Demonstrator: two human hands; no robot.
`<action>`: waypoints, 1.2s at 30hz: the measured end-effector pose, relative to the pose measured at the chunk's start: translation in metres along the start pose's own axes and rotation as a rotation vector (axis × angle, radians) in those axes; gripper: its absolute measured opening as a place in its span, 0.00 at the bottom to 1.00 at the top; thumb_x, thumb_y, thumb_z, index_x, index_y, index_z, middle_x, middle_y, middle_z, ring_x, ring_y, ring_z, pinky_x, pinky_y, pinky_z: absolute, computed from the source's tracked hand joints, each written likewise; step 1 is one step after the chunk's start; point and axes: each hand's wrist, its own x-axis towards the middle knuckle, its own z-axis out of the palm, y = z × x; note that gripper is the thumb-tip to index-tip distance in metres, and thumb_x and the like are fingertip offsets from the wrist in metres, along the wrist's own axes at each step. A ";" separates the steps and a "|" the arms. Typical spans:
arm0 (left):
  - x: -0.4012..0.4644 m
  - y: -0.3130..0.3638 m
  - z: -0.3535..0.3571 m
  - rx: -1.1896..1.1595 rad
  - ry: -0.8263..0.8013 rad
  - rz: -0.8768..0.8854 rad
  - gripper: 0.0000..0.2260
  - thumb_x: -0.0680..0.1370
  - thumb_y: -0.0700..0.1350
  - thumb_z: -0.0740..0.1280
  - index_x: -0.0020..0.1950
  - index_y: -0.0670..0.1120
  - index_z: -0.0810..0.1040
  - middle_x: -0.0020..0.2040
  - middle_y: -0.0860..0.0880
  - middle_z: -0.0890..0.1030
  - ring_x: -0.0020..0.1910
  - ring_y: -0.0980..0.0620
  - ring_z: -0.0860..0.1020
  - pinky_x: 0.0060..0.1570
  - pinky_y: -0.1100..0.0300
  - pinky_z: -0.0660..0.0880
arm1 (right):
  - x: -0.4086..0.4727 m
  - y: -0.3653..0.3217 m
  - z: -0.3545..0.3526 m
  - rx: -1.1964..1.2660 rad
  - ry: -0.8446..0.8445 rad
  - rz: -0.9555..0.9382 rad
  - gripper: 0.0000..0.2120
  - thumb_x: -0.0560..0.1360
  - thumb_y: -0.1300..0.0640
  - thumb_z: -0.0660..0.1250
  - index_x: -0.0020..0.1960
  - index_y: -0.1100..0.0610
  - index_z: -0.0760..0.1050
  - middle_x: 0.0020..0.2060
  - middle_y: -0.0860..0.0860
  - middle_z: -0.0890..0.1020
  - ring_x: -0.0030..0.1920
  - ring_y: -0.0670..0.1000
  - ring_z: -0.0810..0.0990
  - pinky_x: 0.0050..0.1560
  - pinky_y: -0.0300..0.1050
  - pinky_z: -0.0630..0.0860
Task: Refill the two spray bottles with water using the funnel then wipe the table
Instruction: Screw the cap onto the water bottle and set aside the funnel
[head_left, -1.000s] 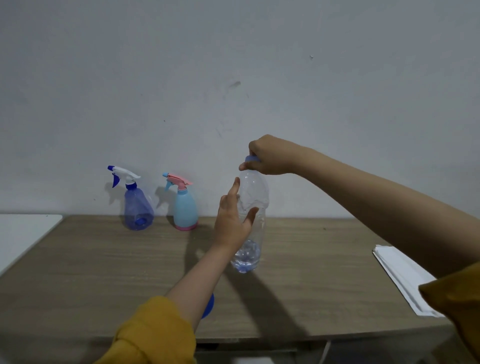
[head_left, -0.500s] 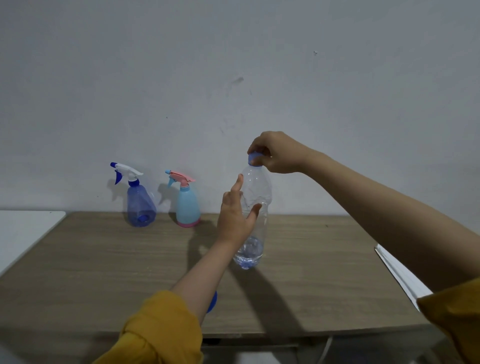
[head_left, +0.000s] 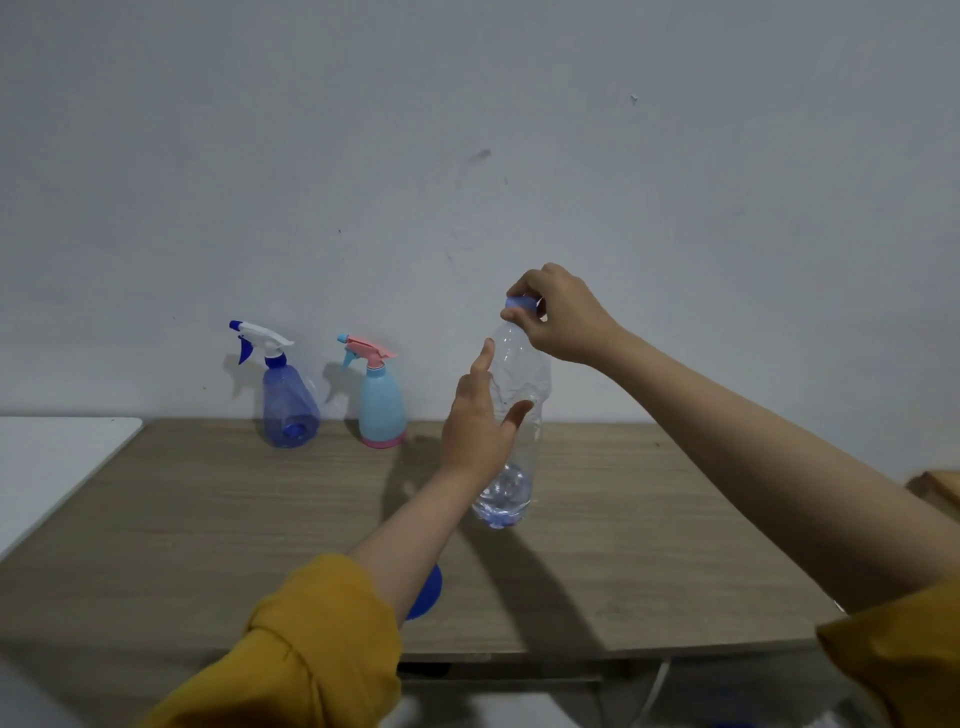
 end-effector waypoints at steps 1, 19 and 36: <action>-0.001 0.001 -0.002 -0.006 -0.016 -0.005 0.37 0.74 0.52 0.69 0.76 0.56 0.49 0.68 0.45 0.69 0.65 0.49 0.70 0.57 0.56 0.71 | -0.001 0.002 0.003 0.023 0.030 -0.006 0.11 0.75 0.54 0.69 0.53 0.60 0.77 0.44 0.51 0.73 0.42 0.49 0.72 0.46 0.39 0.71; -0.123 -0.114 -0.082 0.295 -0.421 -0.368 0.49 0.56 0.65 0.75 0.73 0.53 0.60 0.69 0.50 0.68 0.67 0.50 0.68 0.64 0.52 0.69 | -0.098 0.032 0.136 0.420 0.365 0.198 0.56 0.65 0.47 0.78 0.77 0.59 0.44 0.65 0.52 0.59 0.67 0.55 0.67 0.69 0.53 0.68; -0.088 -0.141 -0.053 0.227 -0.243 -0.415 0.30 0.60 0.62 0.74 0.58 0.54 0.73 0.53 0.58 0.75 0.53 0.54 0.76 0.53 0.52 0.76 | -0.071 0.062 0.158 0.455 0.465 0.347 0.52 0.61 0.47 0.80 0.74 0.50 0.49 0.59 0.58 0.71 0.53 0.53 0.76 0.54 0.47 0.77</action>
